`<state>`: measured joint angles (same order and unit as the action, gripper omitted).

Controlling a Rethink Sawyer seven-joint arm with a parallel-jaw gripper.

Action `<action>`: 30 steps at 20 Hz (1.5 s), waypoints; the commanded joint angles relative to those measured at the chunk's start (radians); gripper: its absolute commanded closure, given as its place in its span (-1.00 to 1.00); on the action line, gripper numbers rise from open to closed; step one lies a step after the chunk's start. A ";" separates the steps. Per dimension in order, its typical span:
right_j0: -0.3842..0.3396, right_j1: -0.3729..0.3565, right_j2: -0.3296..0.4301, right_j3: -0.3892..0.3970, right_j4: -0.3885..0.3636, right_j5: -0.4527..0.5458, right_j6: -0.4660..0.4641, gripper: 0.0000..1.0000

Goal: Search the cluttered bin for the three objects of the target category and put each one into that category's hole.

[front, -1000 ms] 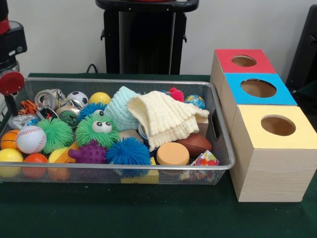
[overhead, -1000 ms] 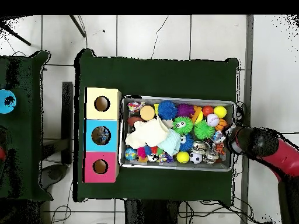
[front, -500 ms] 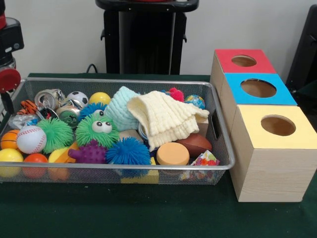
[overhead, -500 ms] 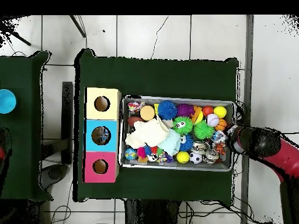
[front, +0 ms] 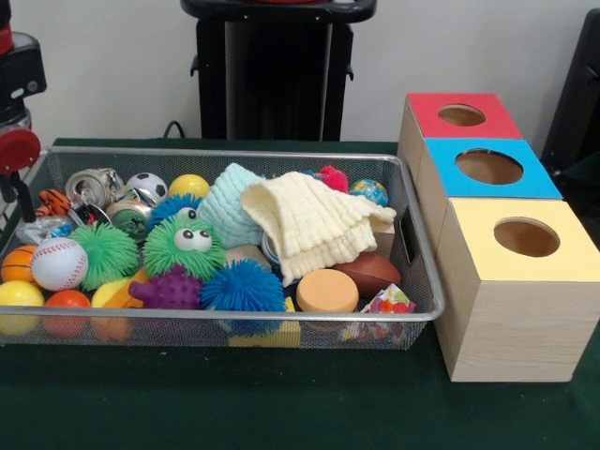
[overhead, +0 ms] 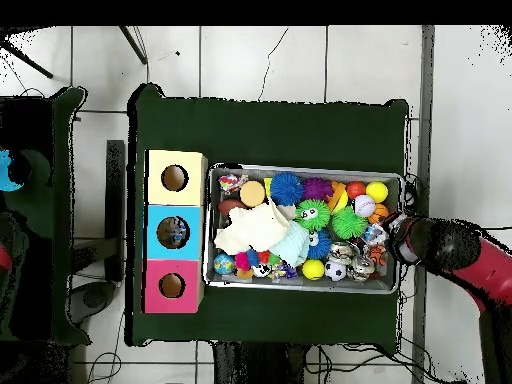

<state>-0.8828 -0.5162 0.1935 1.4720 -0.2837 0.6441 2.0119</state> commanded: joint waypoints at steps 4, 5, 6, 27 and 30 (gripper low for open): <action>0.019 -0.041 0.026 0.125 0.009 -0.025 0.032 -1.00; 0.019 -0.043 0.025 0.127 0.009 -0.024 0.033 -1.00; 0.021 -0.043 0.023 0.124 0.011 -0.021 0.037 -1.00; -0.019 0.224 0.111 -0.110 -0.016 -0.012 -0.122 -1.00; -0.027 0.204 0.117 -0.074 -0.033 -0.061 -0.114 -1.00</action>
<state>-0.8934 -0.3848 0.2181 1.4303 -0.2810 0.6439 2.0119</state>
